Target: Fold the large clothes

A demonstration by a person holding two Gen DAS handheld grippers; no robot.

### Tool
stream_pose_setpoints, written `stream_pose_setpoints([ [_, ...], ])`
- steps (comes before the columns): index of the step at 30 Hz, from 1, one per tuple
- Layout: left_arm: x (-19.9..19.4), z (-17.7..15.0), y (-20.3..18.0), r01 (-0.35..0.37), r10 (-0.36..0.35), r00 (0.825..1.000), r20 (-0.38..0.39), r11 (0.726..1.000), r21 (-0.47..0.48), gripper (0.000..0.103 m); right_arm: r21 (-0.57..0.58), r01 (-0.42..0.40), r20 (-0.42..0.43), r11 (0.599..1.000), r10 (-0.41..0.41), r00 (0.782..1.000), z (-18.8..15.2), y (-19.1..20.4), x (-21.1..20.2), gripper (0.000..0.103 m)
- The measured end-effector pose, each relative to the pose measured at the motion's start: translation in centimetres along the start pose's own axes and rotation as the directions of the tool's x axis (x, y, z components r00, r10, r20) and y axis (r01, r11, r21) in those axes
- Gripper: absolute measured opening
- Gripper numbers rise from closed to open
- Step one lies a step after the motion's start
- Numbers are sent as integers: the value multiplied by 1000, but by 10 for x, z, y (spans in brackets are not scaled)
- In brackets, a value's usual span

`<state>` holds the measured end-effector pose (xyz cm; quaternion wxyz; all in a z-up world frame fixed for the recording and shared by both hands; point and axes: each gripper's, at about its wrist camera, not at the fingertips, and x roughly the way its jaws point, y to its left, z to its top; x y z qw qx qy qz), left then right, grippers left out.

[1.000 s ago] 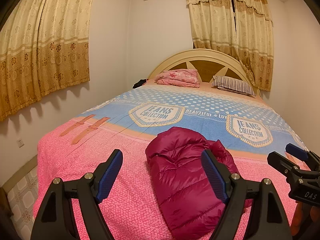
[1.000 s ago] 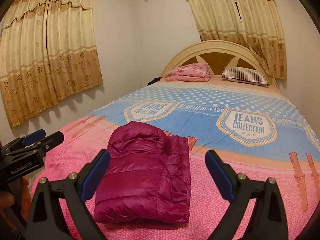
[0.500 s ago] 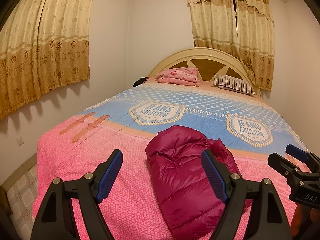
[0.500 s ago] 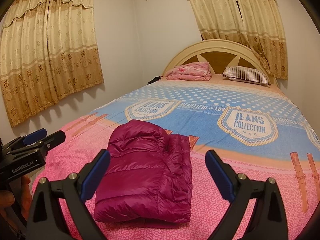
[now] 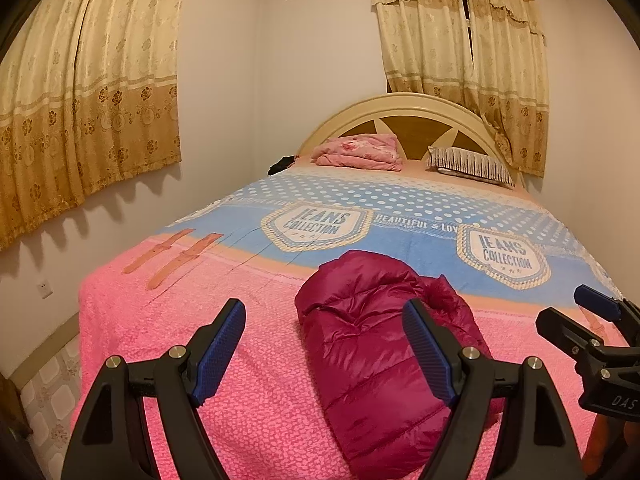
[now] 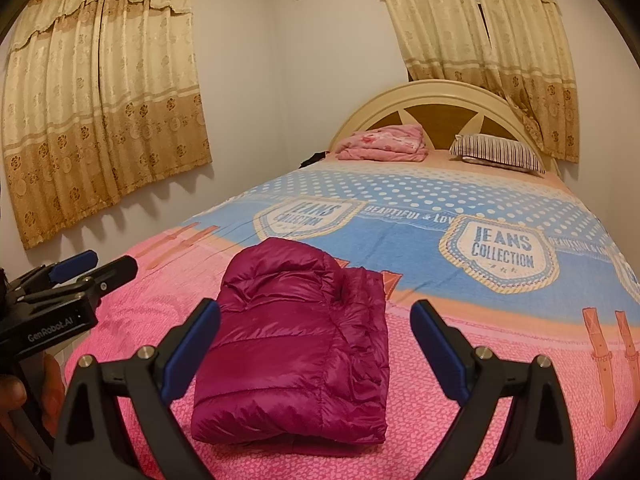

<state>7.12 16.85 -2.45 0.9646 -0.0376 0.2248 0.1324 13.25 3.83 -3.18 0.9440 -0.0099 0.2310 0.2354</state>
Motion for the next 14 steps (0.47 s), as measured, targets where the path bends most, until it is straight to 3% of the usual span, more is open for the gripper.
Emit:
stream_pose_setpoints([
  [14, 2, -3, -5, -19, 19, 1000, 4, 1000, 24, 81, 10, -2, -4, 1000, 2, 1000, -2, -3, 0, 98],
])
